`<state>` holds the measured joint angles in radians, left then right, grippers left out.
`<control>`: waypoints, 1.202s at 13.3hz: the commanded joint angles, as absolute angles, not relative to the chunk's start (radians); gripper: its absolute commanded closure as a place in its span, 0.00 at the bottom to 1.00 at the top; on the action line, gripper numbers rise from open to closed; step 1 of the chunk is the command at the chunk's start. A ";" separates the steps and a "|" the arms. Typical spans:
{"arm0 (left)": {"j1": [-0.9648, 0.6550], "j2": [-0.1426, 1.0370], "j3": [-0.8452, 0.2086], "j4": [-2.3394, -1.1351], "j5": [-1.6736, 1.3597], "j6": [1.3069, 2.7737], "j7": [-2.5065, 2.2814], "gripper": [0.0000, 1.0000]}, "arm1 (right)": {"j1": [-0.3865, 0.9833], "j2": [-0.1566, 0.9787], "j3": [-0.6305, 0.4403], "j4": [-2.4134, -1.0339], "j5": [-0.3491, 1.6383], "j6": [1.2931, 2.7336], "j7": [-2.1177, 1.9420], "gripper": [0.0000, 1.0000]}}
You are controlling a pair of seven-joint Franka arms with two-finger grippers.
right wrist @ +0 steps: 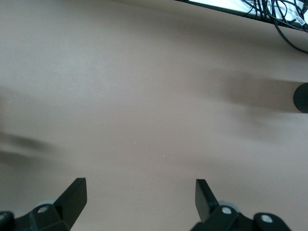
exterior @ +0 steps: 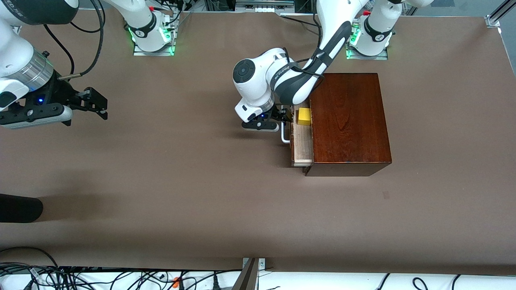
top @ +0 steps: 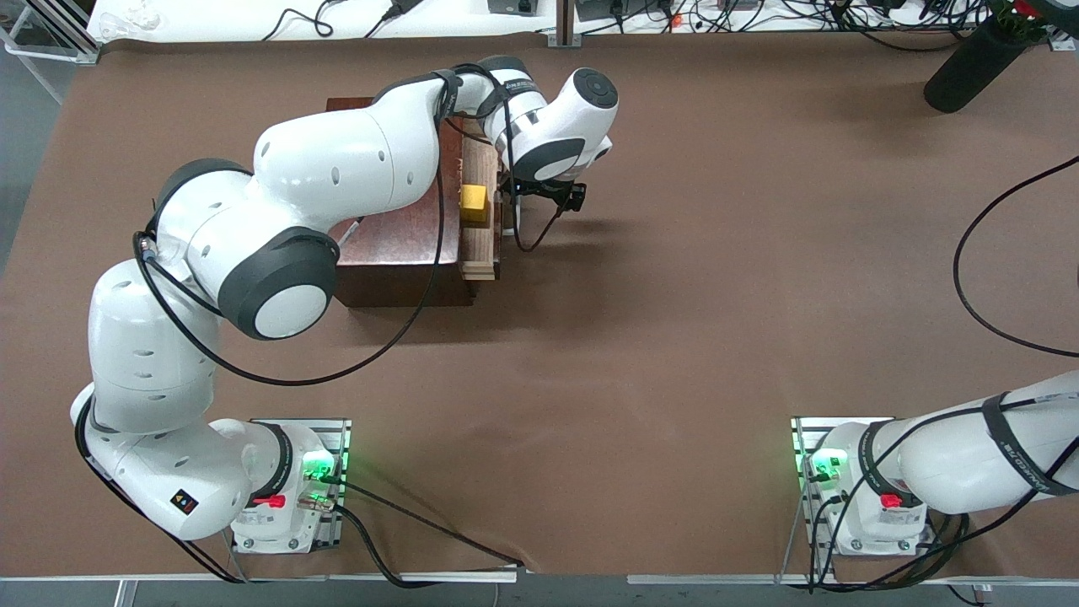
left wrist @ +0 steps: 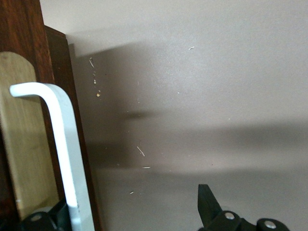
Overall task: Open drawer, take yellow block, close drawer
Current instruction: 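Pull the drawer out of the wooden box with the left gripper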
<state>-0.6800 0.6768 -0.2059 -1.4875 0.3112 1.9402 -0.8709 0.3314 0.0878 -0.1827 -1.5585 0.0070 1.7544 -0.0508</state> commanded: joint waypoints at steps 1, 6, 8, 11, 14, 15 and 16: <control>-0.721 0.758 -0.252 -1.368 0.212 2.023 -0.897 0.00 | 0.328 0.089 -0.184 -1.548 0.017 1.743 -0.066 0.00; -0.713 0.756 -0.250 -1.344 0.160 2.023 -0.896 0.00 | 0.328 0.089 -0.184 -1.548 0.017 1.743 -0.066 0.00; -0.709 0.747 -0.250 -1.338 0.160 2.013 -0.894 0.00 | 0.328 0.089 -0.184 -1.546 0.017 1.743 -0.066 0.00; -0.701 0.724 -0.245 -1.338 0.184 1.972 -0.884 0.00 | 0.328 0.089 -0.184 -1.548 0.017 1.743 -0.066 0.00; -0.706 0.718 -0.247 -1.304 0.264 1.815 -0.845 0.00 | 0.328 0.089 -0.184 -1.548 0.017 1.743 -0.066 0.00; -0.710 0.718 -0.247 -1.286 0.285 1.759 -0.842 0.00 | 0.328 0.089 -0.184 -1.548 0.017 1.743 -0.066 0.00; -0.712 0.718 -0.248 -1.267 0.297 1.714 -0.842 0.00 | 0.327 0.089 -0.184 -1.548 0.017 1.743 -0.066 0.00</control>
